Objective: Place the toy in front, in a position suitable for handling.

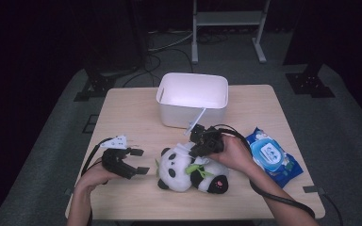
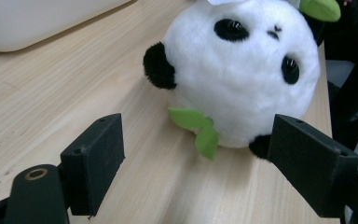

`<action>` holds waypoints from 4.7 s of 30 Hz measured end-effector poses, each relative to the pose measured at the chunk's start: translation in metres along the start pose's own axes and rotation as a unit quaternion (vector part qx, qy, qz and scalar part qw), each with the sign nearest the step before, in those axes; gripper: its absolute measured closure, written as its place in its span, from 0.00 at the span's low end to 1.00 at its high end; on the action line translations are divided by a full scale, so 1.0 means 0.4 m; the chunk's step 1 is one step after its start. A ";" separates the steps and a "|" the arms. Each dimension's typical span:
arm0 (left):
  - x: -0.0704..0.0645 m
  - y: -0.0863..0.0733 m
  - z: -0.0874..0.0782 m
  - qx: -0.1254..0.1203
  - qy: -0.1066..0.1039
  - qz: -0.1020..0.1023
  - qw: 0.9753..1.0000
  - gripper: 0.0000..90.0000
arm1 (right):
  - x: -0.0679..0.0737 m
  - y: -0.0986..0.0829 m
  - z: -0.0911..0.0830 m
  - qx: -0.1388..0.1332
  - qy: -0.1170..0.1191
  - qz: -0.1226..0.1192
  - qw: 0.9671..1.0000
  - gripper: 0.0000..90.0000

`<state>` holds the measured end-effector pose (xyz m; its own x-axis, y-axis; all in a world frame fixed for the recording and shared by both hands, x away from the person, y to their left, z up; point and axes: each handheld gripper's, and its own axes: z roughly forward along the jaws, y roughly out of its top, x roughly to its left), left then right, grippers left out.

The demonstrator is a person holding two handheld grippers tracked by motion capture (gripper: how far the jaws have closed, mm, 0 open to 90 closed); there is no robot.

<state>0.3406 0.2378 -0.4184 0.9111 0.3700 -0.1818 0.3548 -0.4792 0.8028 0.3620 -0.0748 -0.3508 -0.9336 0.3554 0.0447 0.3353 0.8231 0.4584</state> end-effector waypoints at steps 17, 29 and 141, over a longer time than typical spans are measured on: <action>-0.065 0.065 0.086 0.013 -0.047 0.040 0.998 0.16 | 0.111 -0.054 0.009 -0.016 0.025 -0.035 0.999 0.92; -0.071 0.079 0.121 0.021 -0.063 0.014 0.998 0.04 | 0.148 -0.066 0.007 -0.007 0.044 -0.052 0.998 0.92; -0.035 0.083 0.103 -0.004 -0.021 0.134 0.991 0.31 | -0.024 0.062 -0.046 -0.026 0.035 -0.019 0.999 0.92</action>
<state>0.3484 0.1839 -0.4124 0.9804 0.1967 0.0140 0.0983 -0.5489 0.8301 0.3770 -0.0661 -0.3234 -0.9527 0.2909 0.0881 0.2943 0.8102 0.5068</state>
